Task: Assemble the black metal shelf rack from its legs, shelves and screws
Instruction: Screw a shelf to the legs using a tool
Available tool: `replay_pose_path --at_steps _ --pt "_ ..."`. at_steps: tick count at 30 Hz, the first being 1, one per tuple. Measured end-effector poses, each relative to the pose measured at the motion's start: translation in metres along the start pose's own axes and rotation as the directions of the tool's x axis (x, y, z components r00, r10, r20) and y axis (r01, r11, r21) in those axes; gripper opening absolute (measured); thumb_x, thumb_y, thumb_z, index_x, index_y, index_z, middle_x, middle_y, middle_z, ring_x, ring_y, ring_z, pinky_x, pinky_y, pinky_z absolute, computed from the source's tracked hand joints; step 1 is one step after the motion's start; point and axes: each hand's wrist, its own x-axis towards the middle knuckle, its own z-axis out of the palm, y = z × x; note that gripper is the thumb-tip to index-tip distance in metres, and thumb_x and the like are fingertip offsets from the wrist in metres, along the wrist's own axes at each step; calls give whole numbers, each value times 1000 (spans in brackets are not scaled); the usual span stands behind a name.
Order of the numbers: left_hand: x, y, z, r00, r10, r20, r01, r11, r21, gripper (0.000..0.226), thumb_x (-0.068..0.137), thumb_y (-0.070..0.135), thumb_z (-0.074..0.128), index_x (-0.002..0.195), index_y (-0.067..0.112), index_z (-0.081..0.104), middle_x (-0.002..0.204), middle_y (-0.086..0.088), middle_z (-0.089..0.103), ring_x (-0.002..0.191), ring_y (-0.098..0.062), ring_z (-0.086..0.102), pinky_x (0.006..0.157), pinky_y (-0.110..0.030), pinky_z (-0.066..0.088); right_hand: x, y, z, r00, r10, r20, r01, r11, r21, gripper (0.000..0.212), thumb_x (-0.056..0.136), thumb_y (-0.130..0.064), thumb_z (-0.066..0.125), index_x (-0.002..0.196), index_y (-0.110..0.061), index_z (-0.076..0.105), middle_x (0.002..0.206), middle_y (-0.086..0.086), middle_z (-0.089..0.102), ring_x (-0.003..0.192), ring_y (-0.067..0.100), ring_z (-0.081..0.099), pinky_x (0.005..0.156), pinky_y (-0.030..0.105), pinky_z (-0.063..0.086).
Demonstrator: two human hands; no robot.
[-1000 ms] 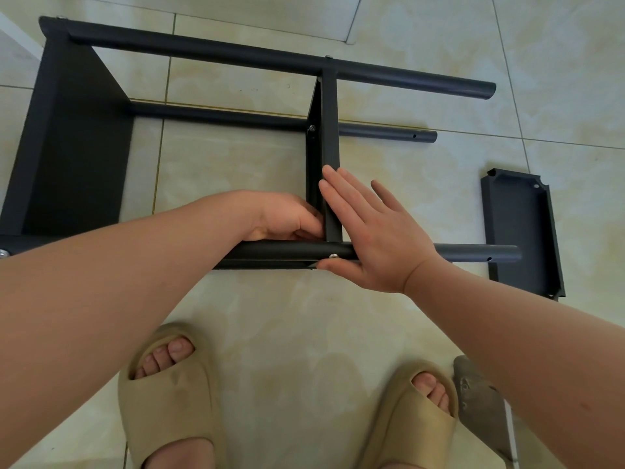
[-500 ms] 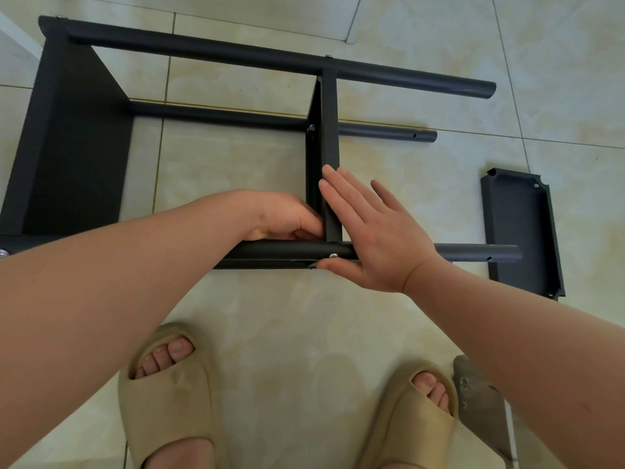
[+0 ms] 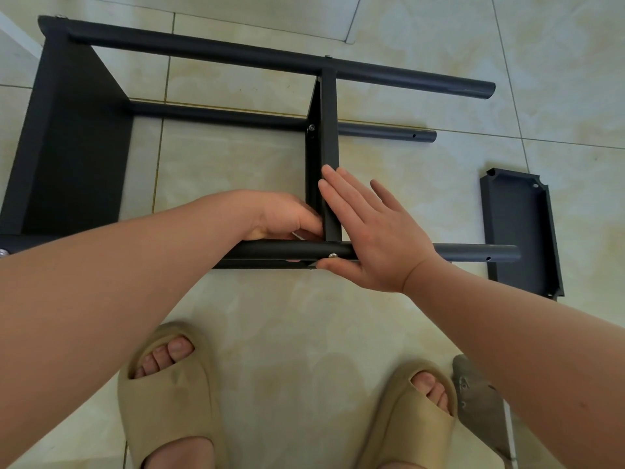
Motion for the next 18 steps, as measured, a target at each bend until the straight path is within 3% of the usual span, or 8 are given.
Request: replay_pose_path --at_steps 3,7,10,13,18 --pt "0 -2 -2 1000 9 22 -7 998 -57 24 90 -1 57 75 9 74 77 -15 72 69 -23 71 62 -29 58 0 0 0 1000 1 4 -1 1000 -2 99 92 -77 32 162 -10 11 170 4 2 157 22 3 123 53 20" --pt "-1 -2 -3 998 0 66 10 989 -149 27 90 -6 50 83 6 74 88 -19 71 78 -28 71 74 -37 59 0 0 0 1000 3 9 -3 1000 -7 100 91 -78 31 162 -11 10 170 3 1 157 21 2 124 52 19" --pt "-1 0 -2 998 -41 52 47 991 -122 19 93 5 53 100 4 70 99 -17 70 87 -29 67 86 -42 55 0 0 0 1000 3 16 -3 1000 -12 100 91 -79 30 162 -11 9 170 3 0 157 21 1 124 52 18" --pt "-1 1 0 998 -51 42 52 998 -22 16 93 14 58 93 11 73 93 -10 72 78 -24 68 77 -38 55 0 0 0 1000 2 10 -2 1000 -9 100 92 -78 31 162 -11 10 170 3 0 157 21 1 124 52 18" --pt "0 -2 -2 1000 -8 7 8 999 -32 10 88 5 64 88 7 74 93 -20 74 86 -32 72 81 -42 59 0 0 1 1000 -1 -14 1 1000 -3 99 92 -77 34 162 -9 13 170 5 4 157 22 5 123 53 20"
